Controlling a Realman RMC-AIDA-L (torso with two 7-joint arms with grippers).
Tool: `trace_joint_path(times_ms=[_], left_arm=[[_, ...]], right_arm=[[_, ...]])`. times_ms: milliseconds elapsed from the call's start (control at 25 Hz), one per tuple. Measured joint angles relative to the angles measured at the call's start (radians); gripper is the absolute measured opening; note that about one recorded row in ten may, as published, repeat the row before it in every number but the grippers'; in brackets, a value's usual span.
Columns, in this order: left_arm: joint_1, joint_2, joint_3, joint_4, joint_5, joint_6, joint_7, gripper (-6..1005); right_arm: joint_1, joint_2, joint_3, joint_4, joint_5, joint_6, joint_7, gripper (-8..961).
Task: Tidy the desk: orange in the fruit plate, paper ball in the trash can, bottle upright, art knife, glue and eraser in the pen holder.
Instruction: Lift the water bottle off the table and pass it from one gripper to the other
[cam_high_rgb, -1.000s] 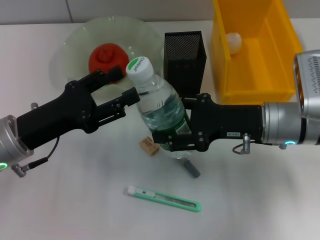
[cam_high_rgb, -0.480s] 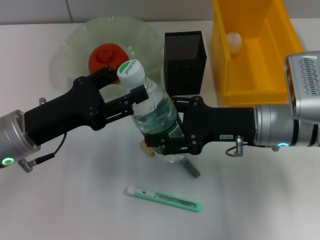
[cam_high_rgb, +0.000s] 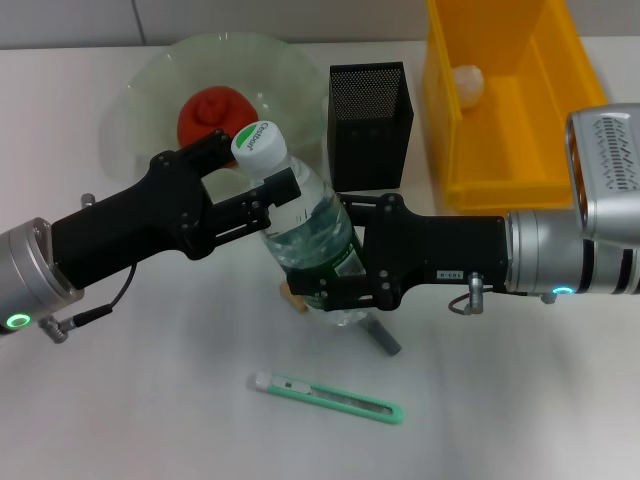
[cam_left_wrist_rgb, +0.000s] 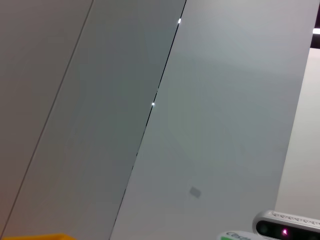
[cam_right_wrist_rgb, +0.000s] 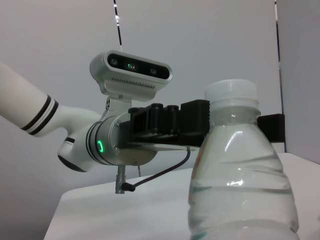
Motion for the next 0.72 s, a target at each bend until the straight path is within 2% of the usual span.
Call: trace_joint_path(times_ms=[720], left_arm=[[-0.003,-0.001,-0.006,-0.023,0.000,0.012,0.026,784]], right_arm=[[0.000,0.000,-0.012,0.016,0.023,0.003,-0.007,750]])
